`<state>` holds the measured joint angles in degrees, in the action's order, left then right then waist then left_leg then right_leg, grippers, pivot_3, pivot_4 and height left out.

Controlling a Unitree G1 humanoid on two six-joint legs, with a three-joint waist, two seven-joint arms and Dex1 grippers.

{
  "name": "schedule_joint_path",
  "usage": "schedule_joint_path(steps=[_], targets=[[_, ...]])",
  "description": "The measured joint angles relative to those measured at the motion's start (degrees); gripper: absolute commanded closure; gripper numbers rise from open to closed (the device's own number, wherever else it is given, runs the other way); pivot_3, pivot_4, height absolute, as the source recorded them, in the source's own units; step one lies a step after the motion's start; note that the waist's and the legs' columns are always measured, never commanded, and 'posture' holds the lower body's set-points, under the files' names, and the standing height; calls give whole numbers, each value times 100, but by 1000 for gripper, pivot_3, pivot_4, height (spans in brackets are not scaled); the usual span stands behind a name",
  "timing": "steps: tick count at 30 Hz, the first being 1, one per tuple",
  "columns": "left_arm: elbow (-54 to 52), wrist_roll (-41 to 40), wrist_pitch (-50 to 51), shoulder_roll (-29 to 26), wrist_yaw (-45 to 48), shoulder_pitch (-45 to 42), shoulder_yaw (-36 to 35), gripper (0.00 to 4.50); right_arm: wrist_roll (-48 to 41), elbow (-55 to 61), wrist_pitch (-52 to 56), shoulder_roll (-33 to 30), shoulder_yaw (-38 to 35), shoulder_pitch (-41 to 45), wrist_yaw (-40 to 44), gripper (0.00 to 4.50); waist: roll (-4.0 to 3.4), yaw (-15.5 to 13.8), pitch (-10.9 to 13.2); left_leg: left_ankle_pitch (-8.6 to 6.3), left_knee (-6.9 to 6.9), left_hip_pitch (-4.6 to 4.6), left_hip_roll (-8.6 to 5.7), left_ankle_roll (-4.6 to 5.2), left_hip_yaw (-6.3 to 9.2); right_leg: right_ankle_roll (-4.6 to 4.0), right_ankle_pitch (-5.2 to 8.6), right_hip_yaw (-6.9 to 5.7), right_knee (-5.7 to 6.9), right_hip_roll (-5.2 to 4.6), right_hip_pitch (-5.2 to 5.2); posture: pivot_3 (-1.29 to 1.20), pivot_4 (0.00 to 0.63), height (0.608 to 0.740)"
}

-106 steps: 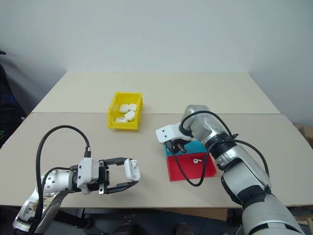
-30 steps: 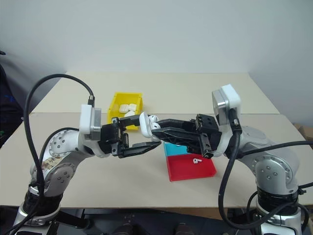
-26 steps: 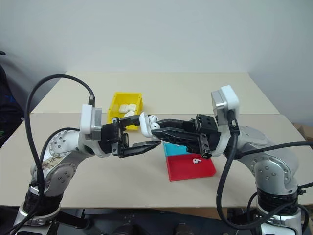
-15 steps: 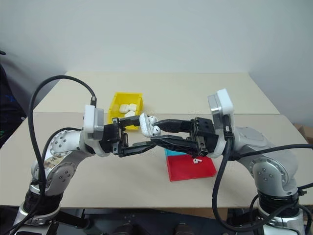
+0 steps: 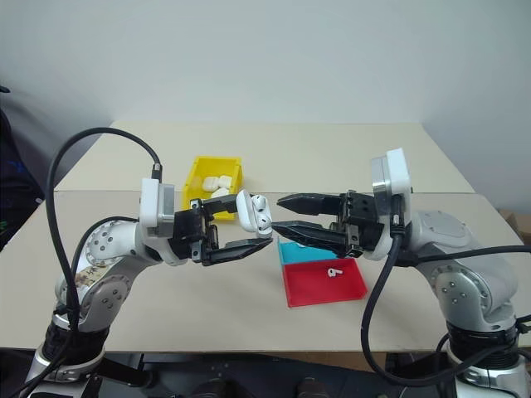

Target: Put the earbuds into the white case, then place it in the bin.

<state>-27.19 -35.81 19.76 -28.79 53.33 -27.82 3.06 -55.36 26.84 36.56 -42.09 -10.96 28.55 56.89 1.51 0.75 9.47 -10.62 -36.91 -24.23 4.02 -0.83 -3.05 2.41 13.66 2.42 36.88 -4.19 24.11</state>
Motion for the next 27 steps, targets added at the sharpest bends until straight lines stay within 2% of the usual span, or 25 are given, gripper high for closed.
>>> schedule_joint_path(steps=[2,5,10,16,27], targets=[[38,64,-44,-27,30,44,3,1733,-80,-237,52,-244,-126,293,106,2200,0,5,0,0,0,1,-2,0,-4,1,-1,3,1,-2,3,0,150,740],[131,148,-68,-20,55,45,36,1733,-244,-470,249,-563,-186,989,227,2770,0,17,0,0,1,4,2,0,-1,-1,0,2,3,3,3,0,150,740],[363,249,-69,1,136,-152,120,1733,-255,-753,653,-704,328,2089,406,4383,1,14,0,0,1,1,1,0,-3,-1,0,2,-1,1,3,0,150,740],[729,449,-83,166,234,-403,355,1733,629,-1048,500,-272,1477,2776,916,4451,0,6,0,0,1,-5,1,0,-2,0,-1,1,-1,1,9,0,150,740],[1138,922,-233,370,233,-599,611,1733,1873,-1375,-40,50,2302,3275,1626,4451,0,-2,0,0,1,-7,1,0,-2,-1,-1,-2,1,1,10,0,150,740]])
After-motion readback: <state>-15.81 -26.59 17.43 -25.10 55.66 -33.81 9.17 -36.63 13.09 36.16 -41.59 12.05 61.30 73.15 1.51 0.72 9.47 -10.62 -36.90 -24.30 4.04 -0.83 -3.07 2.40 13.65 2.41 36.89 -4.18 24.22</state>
